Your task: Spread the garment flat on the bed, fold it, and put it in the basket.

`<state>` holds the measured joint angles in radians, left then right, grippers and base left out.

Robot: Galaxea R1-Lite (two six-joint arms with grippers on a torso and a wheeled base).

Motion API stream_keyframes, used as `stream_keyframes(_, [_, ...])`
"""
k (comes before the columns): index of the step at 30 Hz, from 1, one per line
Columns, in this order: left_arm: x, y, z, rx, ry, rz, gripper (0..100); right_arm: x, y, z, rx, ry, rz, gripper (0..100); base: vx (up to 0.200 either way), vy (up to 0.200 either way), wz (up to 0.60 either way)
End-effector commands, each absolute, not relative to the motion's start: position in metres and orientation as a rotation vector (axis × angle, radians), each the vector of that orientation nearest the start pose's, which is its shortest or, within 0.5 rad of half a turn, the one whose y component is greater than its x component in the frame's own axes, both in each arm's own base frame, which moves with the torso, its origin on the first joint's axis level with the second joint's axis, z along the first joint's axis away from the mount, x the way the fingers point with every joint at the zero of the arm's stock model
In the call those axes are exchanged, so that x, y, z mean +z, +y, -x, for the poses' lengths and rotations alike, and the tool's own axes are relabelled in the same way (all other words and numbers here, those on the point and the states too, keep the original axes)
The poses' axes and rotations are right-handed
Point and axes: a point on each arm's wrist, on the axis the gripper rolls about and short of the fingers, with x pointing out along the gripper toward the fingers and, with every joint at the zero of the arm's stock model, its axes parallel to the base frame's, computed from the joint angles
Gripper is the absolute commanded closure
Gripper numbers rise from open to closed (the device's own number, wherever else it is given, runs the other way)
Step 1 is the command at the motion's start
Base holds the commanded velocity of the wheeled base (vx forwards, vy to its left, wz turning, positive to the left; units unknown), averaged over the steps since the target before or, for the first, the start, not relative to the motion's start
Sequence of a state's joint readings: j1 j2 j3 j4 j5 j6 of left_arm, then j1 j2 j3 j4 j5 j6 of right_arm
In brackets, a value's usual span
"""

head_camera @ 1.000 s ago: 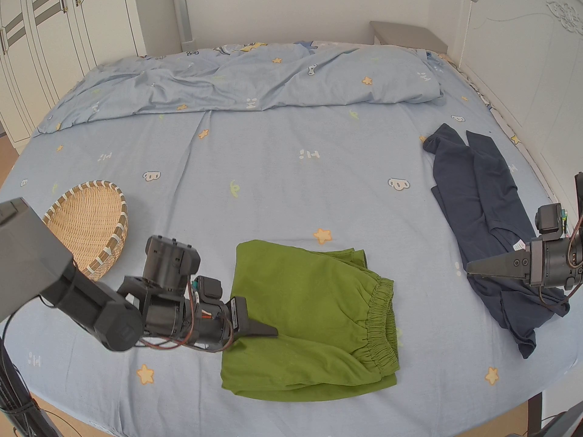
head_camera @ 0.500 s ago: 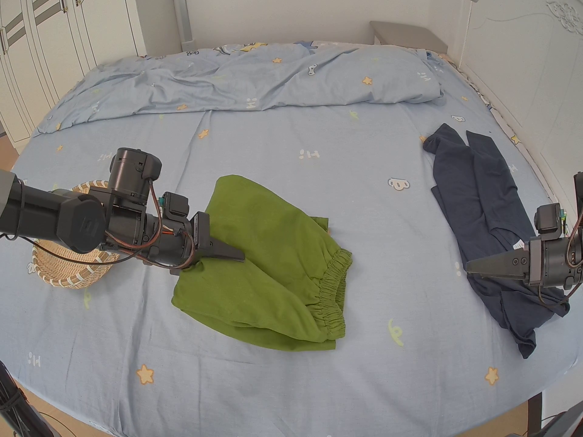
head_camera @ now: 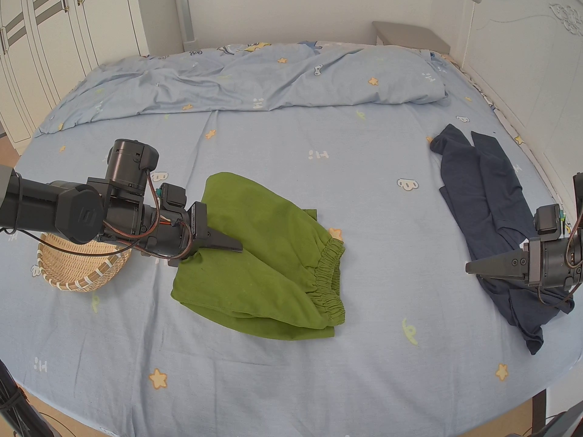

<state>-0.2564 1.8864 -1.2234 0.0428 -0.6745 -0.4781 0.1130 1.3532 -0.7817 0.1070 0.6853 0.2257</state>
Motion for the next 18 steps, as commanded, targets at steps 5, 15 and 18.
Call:
stream_keyframes(5, [0.175,-0.104,-0.335,-0.711,0.919,0.574,100,0.201,0.037,-0.196,0.691,0.755,-0.402,0,0.0,0.2,0.0])
stream_keyframes(15, [0.173,-0.105,-0.329,-0.724,0.923,0.547,100,0.202,0.037,-0.196,0.693,0.749,-0.401,0,0.0,0.12,0.0])
stream_keyframes(18, [0.186,-0.102,-0.319,-0.74,0.886,0.532,100,0.202,0.037,-0.196,0.693,0.749,-0.401,0,0.0,0.0,0.0])
